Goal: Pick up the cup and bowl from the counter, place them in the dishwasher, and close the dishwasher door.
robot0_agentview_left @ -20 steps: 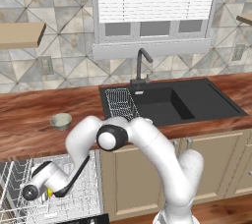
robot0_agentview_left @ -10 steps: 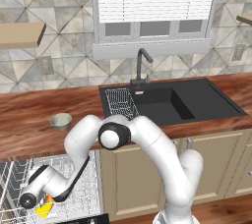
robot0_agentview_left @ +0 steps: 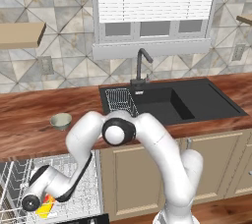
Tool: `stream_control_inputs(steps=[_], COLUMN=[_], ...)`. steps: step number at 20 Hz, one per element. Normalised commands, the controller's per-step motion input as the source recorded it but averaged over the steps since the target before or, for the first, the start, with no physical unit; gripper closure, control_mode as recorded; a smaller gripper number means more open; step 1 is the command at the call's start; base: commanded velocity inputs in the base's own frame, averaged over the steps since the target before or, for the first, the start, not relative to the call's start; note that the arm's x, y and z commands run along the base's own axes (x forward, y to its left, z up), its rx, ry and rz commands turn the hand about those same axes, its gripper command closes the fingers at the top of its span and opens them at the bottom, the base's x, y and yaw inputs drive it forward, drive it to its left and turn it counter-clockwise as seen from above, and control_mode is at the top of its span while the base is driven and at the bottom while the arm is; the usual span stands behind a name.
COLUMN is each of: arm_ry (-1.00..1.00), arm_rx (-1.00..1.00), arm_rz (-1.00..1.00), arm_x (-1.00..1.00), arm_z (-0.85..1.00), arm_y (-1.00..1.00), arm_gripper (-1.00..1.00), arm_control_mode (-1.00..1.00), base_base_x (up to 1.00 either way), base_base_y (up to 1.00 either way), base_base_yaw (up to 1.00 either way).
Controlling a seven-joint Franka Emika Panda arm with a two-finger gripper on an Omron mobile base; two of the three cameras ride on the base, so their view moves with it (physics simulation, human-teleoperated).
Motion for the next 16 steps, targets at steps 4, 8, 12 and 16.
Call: stream_control_inputs(steps=[4,8,12,16], arm_ry=[0.00,0.03,0.06,0.13], arm_rx=[0.01,0.00,0.00,0.00], arm_rz=[-0.03,-0.06,-0.06,-0.07], arm_x=[-0.23,-0.18,-0.23,-0.13], arm_z=[0.22,0.26,0.31,0.07], arm_y=[0.00,0.00,0.00,0.00], arm_gripper=[-1.00,-1.00,-1.00,-1.00], arm_control_mode=[-1.00,-1.00,-1.00,-1.00], base_base_x=[0.00,0.00,0.00,0.00], base_base_y=[0.00,0.00,0.00,0.00], base_base_yaw=[0.00,0.00,0.00,0.00])
